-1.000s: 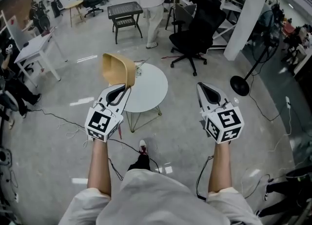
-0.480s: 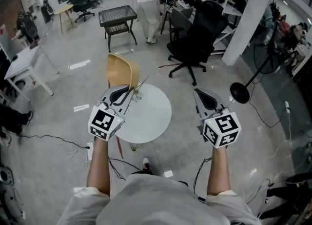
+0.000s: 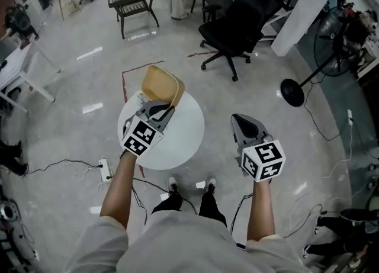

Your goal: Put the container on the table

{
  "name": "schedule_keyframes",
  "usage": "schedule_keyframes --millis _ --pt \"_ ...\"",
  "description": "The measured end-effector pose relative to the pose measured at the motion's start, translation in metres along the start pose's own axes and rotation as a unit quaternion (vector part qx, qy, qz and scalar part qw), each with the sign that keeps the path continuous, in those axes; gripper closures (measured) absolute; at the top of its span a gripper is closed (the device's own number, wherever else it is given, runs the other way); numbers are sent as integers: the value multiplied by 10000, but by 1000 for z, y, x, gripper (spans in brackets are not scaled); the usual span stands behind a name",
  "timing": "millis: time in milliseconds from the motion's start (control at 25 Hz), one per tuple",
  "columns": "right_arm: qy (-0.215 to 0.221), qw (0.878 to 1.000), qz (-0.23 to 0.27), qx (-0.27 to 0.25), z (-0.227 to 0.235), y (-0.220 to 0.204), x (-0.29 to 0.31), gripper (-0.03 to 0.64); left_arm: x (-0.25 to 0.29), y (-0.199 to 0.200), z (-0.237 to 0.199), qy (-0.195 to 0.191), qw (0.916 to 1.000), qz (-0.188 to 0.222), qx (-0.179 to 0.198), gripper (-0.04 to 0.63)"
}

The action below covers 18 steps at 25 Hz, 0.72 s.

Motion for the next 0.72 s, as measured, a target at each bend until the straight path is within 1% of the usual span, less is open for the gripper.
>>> schedule_keyframes --millis 120,280,400,520,560,600,640,720 --pt "155 9996 -185 161 20 -23 23 604 62 -19 11 -364 9983 -460 62 560" --pt "405 9970 -498 430 49 -57 52 606 145 -52 30 -536 9910 -1173 366 560" --pt "506 9945 -683 608 68 -82 69 606 204 -84 45 -842 9807 -1712 428 560" --pt "516 9925 -847 712 82 -102 77 606 248 -118 65 -1292 9631 -2297 553 560" --pt "492 9922 -893 717 85 -107 78 606 258 -126 70 -1433 9573 -2447 559 560" --pt "453 9919 -948 712 89 -112 78 606 267 -133 74 -1527 9535 -2546 529 558" --pt "400 9915 -1014 705 92 -117 79 604 274 -138 77 -1559 9516 -2603 481 558" --pt "257 9908 -1142 684 98 -127 79 604 285 -145 80 -1493 9513 -2665 421 558"
Point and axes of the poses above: the fingertips, and each gripper's own axes: x forward along the fingers, z to its right, y out of its top, the point moved 9 cm from there along -x, backward along the fingers, and after that the axes turned 12 degrees about -z, right-handed, at the moved point
